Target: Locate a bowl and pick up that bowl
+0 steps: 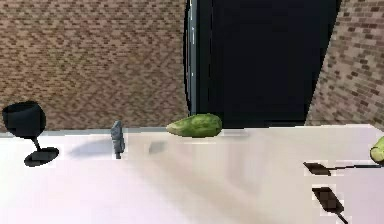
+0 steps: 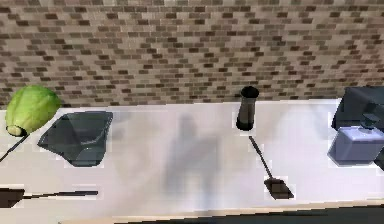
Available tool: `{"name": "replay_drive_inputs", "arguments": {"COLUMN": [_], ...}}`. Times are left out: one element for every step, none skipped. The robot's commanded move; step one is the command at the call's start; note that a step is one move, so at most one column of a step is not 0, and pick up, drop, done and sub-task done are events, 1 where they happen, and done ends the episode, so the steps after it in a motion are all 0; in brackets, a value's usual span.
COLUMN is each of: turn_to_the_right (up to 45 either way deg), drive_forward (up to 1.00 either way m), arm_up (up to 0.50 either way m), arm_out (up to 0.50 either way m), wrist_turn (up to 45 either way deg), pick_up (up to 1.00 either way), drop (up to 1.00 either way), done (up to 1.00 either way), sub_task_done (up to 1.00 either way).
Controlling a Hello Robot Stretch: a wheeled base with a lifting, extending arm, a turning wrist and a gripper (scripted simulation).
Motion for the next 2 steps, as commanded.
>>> {"name": "replay_drive_inputs", "arguments": {"turn_to_the_right": [-24.0,0.0], "drive_forward": [0.00,0.00], "arm_up": [0.00,0.50], "arm_out": [0.00,0.00], "wrist_turn": [0.0,0.0], "pick_up": [0.00,0.00], "drop": [0.00,0.00], "done": [0.00,0.00], "sub_task_done": [0.00,0.00]}}
